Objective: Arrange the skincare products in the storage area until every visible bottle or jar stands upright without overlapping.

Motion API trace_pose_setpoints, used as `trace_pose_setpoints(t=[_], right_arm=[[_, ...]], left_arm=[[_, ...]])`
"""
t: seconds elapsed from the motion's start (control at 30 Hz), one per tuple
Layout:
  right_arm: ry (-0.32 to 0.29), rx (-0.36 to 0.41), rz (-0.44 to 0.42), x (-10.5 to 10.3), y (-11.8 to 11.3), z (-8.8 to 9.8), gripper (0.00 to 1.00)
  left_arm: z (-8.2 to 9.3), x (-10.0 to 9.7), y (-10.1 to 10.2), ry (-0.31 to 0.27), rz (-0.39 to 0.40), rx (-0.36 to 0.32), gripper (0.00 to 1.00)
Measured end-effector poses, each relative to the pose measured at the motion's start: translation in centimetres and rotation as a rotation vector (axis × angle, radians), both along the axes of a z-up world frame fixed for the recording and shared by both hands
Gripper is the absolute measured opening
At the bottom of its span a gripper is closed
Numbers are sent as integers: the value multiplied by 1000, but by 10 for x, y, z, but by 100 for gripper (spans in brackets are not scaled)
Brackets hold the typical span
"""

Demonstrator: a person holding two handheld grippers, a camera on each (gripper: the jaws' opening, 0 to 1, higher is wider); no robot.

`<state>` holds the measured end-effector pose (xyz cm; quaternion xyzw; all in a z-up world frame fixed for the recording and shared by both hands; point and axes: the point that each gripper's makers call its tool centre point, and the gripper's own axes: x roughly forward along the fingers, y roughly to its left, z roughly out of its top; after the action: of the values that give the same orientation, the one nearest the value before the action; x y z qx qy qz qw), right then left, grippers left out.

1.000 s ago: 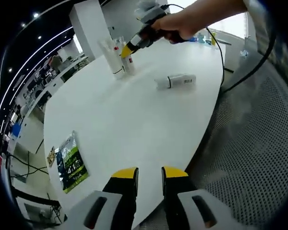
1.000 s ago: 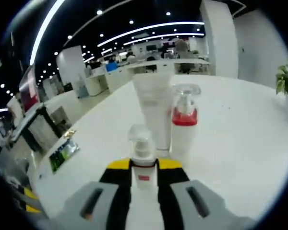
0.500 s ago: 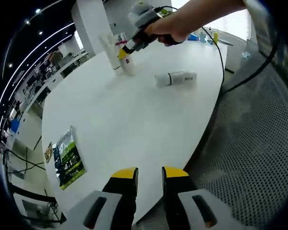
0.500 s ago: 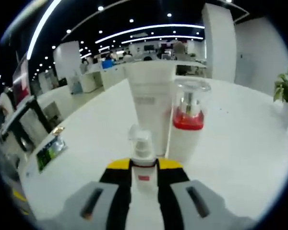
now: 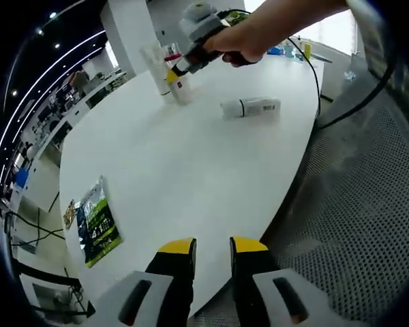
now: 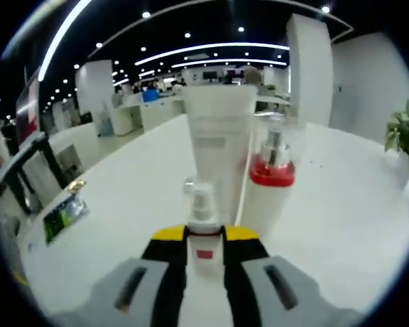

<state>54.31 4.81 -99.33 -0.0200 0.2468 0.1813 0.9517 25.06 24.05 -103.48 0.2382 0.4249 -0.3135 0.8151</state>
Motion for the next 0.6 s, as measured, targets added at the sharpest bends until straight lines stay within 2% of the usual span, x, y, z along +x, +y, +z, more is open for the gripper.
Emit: trace_pose_setpoints(t=[0.3,0.6], right_arm=[[-11,14,-17,-12,-3,-1,17],[-7,12,-82,2,-1,-2,17]], left_arm=[[-2,-2,0,6,-7,7,20],[-3,-2,0,9,-9,10,20]])
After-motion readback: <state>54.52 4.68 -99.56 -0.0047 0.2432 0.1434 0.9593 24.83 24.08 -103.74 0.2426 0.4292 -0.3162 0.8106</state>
